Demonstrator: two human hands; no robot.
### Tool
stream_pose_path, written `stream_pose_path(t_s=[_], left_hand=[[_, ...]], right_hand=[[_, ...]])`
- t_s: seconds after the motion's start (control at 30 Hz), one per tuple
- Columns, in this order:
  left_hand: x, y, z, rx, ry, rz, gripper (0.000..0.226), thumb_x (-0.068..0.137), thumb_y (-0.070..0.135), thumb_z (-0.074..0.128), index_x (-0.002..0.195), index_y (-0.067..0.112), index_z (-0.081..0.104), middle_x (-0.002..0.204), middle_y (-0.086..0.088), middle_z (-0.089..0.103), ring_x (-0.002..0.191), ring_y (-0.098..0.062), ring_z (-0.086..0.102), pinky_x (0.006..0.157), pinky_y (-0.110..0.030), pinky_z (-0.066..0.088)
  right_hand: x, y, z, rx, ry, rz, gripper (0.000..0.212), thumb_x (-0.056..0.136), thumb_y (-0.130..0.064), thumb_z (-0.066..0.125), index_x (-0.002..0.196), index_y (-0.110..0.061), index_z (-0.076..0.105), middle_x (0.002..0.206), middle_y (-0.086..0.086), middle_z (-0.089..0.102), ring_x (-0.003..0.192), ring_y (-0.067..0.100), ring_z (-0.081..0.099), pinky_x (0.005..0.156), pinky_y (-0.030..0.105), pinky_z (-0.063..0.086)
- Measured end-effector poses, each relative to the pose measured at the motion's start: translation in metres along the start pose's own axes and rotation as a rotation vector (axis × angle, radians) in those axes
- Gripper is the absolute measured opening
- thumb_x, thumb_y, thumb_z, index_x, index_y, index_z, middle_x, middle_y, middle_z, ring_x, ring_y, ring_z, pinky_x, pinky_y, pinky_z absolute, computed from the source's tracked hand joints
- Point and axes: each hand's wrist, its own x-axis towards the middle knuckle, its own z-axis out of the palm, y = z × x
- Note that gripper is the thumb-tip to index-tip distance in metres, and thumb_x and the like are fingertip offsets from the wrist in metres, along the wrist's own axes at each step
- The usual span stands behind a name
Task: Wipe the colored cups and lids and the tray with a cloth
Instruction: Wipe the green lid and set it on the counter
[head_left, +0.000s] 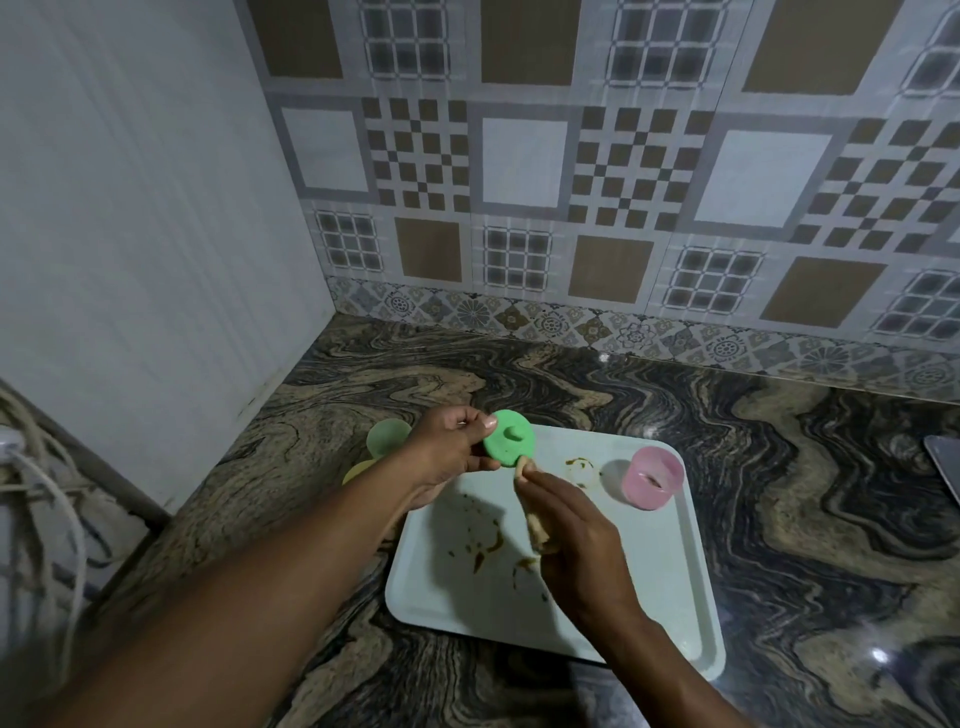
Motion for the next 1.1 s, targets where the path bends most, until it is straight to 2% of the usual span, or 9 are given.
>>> stream_pose_path(t_s=[0.1,0.17,0.27,0.4,0.5,0.63,0.8,0.97,1.1], left_hand=[[0.001,-0.001,0.003,-0.082,0.028,0.001,0.012,0.098,0.011,0.059,0.088,0.004,0.059,0.102,-0.023,0.065,0.085,-0.028,0.066,0.057,-0.024,0.057],[0.000,-0.003,0.012,-0.135,0.016,-0.008,0.014,0.098,0.010,0.059,0.086,0.005,0.059,0.101,-0.023,0.066,0.086,-0.028,0.066,0.058,-0.024,0.057],[-0.002,-0.004,0.027,-0.239,-0.045,-0.025,0.014,0.099,0.007,0.057,0.085,0.006,0.057,0.096,-0.019,0.069,0.079,-0.022,0.070,0.060,-0.027,0.058],[-0.007,0.003,0.026,-0.281,-0.111,-0.106,0.017,0.097,0.008,0.060,0.109,-0.004,0.064,0.105,-0.023,0.072,0.091,-0.028,0.074,0.069,-0.036,0.061],[-0.006,0.006,0.022,-0.215,-0.091,-0.135,0.032,0.096,0.012,0.063,0.121,-0.008,0.060,0.111,-0.024,0.070,0.095,-0.030,0.072,0.073,-0.037,0.063],[-0.007,0.000,0.026,-0.290,-0.074,-0.089,0.016,0.099,0.006,0.056,0.110,-0.003,0.061,0.094,-0.016,0.074,0.081,-0.022,0.074,0.066,-0.032,0.062],[-0.002,0.002,0.030,-0.457,0.028,-0.040,0.018,0.101,0.005,0.051,0.116,-0.003,0.057,0.102,-0.019,0.068,0.086,-0.026,0.070,0.063,-0.032,0.062],[-0.002,0.011,0.032,-0.493,-0.016,-0.036,0.018,0.100,0.004,0.053,0.117,0.001,0.058,0.111,-0.016,0.069,0.096,-0.026,0.070,0.070,-0.033,0.063],[-0.007,0.004,0.042,-0.497,-0.081,-0.047,0.020,0.101,0.004,0.052,0.118,0.000,0.060,0.105,-0.017,0.071,0.088,-0.023,0.072,0.072,-0.031,0.062]], right_hand=[[0.006,0.001,-0.006,0.205,0.238,0.352,0.064,0.069,-0.004,0.046,0.124,-0.028,0.068,0.111,-0.017,0.072,0.099,-0.007,0.065,0.087,0.019,0.053],[0.018,-0.004,0.000,0.276,0.258,0.484,0.074,0.064,0.003,0.046,0.129,-0.025,0.066,0.115,-0.008,0.073,0.105,0.003,0.066,0.094,0.034,0.055],[0.028,-0.015,0.011,0.248,0.211,0.425,0.079,0.067,0.019,0.047,0.137,-0.014,0.061,0.132,0.002,0.067,0.122,0.020,0.062,0.104,0.045,0.050],[0.030,-0.006,0.007,0.234,0.190,0.382,0.077,0.066,0.013,0.044,0.136,-0.015,0.062,0.134,-0.001,0.065,0.124,0.019,0.061,0.103,0.047,0.051],[0.031,-0.005,0.003,0.197,0.136,0.286,0.079,0.063,0.011,0.042,0.135,-0.015,0.063,0.137,-0.006,0.062,0.128,0.014,0.059,0.106,0.041,0.049],[0.031,-0.005,0.002,0.041,0.137,0.159,0.076,0.062,0.024,0.055,0.131,-0.006,0.065,0.139,-0.002,0.056,0.132,0.016,0.053,0.111,0.023,0.041],[0.015,-0.011,-0.002,-0.004,0.008,-0.088,0.052,0.080,-0.001,0.043,0.124,-0.006,0.070,0.130,0.012,0.067,0.122,0.023,0.063,0.101,0.033,0.052],[0.029,-0.003,-0.014,0.219,0.376,0.285,0.066,0.070,0.007,0.044,0.128,-0.016,0.067,0.124,0.003,0.070,0.111,0.006,0.066,0.095,0.026,0.052],[0.049,-0.010,-0.004,0.131,0.276,0.200,0.070,0.068,0.019,0.047,0.132,-0.004,0.063,0.138,0.010,0.061,0.131,0.024,0.055,0.109,0.043,0.046]])
